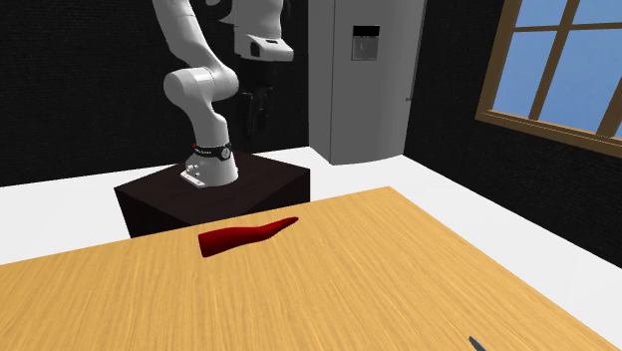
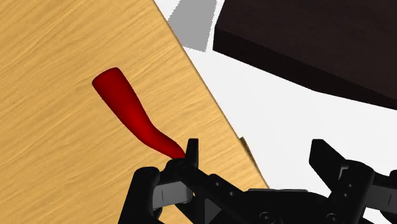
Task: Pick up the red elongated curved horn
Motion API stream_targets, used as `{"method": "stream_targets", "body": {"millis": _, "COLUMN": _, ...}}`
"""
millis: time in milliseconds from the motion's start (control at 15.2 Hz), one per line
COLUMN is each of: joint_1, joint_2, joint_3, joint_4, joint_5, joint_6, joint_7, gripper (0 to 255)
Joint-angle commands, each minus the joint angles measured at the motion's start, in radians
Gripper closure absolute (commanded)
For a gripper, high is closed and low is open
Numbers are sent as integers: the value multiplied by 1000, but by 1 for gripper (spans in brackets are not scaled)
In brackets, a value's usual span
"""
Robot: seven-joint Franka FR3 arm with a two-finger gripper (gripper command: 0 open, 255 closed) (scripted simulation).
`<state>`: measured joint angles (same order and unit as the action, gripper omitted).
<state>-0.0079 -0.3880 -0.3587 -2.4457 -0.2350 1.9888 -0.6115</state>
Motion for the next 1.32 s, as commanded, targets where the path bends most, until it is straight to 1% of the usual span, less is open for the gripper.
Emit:
{"method": "stream_targets", "body": {"millis": 0, "joint_1": -3, "joint_2": 58, "joint_3": -31, "joint_4": 8, "joint_5": -28, "joint_6": 52, "joint_7": -75, "gripper": 0}}
{"method": "stream_targets", "body": {"millis": 198, "joint_1": -1, "joint_2": 166, "joint_3": -69, "joint_4": 36, "joint_5": -51, "joint_6": 134, "joint_7": -174, "gripper": 0}}
{"method": "stream_targets", "body": {"millis": 396, "joint_1": -2, "joint_2": 282, "joint_3": -100, "joint_4": 76, "joint_5": -60, "joint_6": 215, "joint_7": -274, "gripper": 0}}
{"method": "stream_targets", "body": {"millis": 594, "joint_1": -8, "joint_2": 403, "joint_3": -120, "joint_4": 127, "joint_5": -56, "joint_6": 293, "joint_7": -375, "gripper": 0}}
{"method": "stream_targets", "body": {"millis": 792, "joint_1": -25, "joint_2": 528, "joint_3": -125, "joint_4": 189, "joint_5": -42, "joint_6": 365, "joint_7": -473, "gripper": 0}}
{"method": "stream_targets", "body": {"millis": 858, "joint_1": -29, "joint_2": 549, "joint_3": -123, "joint_4": 200, "joint_5": -39, "joint_6": 376, "joint_7": -489, "gripper": 0}}
{"method": "stream_targets", "body": {"millis": 1254, "joint_1": -40, "joint_2": 614, "joint_3": -116, "joint_4": 185, "joint_5": -19, "joint_6": 454, "joint_7": -489, "gripper": 0}}
